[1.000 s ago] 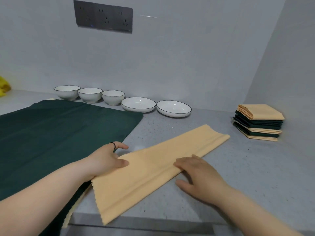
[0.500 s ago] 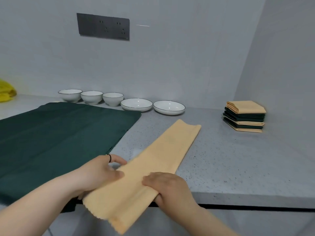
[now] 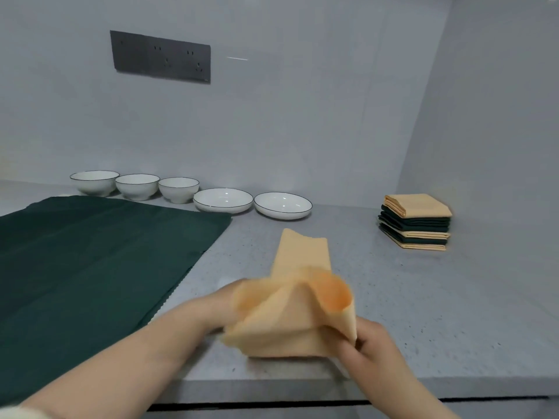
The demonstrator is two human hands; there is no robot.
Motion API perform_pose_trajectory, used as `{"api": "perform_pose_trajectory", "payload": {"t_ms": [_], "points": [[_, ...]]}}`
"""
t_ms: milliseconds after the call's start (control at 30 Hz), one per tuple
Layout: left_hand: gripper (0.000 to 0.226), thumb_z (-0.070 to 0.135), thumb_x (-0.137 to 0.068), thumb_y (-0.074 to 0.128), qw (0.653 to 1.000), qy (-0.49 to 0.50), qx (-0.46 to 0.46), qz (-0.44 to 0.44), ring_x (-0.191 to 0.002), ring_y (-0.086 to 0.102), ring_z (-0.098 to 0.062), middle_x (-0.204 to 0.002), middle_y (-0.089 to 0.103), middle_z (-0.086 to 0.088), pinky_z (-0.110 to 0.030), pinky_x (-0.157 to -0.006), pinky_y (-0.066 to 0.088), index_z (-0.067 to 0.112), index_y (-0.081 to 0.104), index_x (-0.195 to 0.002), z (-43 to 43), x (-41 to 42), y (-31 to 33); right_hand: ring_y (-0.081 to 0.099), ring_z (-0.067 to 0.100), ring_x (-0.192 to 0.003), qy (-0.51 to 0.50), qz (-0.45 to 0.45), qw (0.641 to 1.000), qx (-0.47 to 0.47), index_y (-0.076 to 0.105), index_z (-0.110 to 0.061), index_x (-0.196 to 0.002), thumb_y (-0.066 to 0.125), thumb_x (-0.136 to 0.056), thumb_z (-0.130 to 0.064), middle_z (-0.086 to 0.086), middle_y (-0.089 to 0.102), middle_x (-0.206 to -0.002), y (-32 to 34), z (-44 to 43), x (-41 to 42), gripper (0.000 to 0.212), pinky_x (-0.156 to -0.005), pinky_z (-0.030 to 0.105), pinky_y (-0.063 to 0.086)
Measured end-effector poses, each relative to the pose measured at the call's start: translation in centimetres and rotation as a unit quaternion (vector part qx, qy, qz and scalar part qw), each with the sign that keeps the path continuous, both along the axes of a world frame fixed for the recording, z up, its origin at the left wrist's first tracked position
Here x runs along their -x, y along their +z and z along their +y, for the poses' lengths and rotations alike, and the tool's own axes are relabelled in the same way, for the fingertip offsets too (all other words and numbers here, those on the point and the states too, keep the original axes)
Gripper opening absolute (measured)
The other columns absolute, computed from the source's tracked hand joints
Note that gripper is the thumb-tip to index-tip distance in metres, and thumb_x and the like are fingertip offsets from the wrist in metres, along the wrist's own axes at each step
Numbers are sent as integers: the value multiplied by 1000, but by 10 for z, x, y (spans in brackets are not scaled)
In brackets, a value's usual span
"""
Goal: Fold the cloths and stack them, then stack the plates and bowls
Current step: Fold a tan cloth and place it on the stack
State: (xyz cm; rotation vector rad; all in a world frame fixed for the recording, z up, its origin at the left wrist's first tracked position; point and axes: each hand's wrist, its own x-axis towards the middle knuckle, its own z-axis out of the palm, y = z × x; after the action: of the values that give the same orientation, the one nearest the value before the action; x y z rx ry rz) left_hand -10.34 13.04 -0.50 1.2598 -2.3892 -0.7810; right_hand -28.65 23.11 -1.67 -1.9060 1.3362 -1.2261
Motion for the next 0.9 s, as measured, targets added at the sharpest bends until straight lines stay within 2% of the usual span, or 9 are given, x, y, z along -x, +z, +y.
{"api": "perform_pose_trajectory", "payload": {"t_ms": [100,167,200,333,400,500,600,667,900], "points": [[41,0,-97,34,999,8,-35,15,-86,52,27,-134,45,8,1,-73,39,13,40,-136,-7,2,1,40,3,-50,-69,-56,996,-17,48,-14,-55,60,-87,-8,-1,43,-55,16,-15,10,34,-48,14,30],[31,-7,-91,35,998,2,-49,27,-71,55,23,-105,70,-7,-8,-62,43,-10,61,-109,-10,2,-2,50,1,-52,-107,-64,992,-32,55,-11,-61,57,-87,-8,-3,56,-57,27,-28,15,26,-49,12,37],[24,-7,-87,37,997,8,-63,32,-58,57,11,-80,72,1,-10,-54,40,-13,60,-93,-15,0,-5,54,-2,-52,-117,-75,990,-38,57,-13,-63,56,-88,-9,-10,60,-56,33,-38,17,26,-50,11,39],[16,11,-68,45,986,-13,-124,110,-60,44,0,-61,56,21,-14,-64,35,9,52,-54,-24,-2,-21,62,13,-75,-133,-123,980,-83,62,-17,-76,51,-92,-12,-5,67,-75,54,-79,26,20,-71,27,48],[41,17,-76,56,985,-6,-106,137,-54,33,-3,-55,42,13,-15,-58,27,19,31,-44,-26,2,-28,61,21,-82,-131,-142,974,-118,61,-16,-84,49,-93,-13,3,66,-86,58,-101,30,15,-78,36,48],[64,19,-87,60,987,48,-72,137,-45,26,-7,-47,28,9,-16,-50,20,18,22,-36,-32,6,-37,62,21,-76,-116,-157,965,-174,58,-16,-82,48,-93,-9,6,64,-86,55,-136,31,16,-67,30,49],[66,20,-88,61,986,91,-46,129,-45,42,0,-41,26,7,-3,-72,30,18,26,-32,-34,7,-38,61,13,-65,-94,-178,952,-229,56,-14,-81,47,-94,-5,3,63,-80,45,-163,28,18,-54,19,52],[63,24,-87,61,986,123,-23,111,-51,48,3,-39,31,7,-2,-97,10,20,30,-33,-35,8,-36,59,15,-68,-85,-183,944,-262,56,-13,-83,47,-94,-5,4,62,-80,37,-179,26,16,-56,19,52],[44,30,-87,60,977,183,4,109,-50,45,-3,-42,38,5,-15,-113,-1,19,35,-52,-36,10,-29,58,13,-67,-68,-160,933,-315,56,-12,-85,47,-94,-8,2,61,-79,21,-206,20,13,-50,15,51]]}}
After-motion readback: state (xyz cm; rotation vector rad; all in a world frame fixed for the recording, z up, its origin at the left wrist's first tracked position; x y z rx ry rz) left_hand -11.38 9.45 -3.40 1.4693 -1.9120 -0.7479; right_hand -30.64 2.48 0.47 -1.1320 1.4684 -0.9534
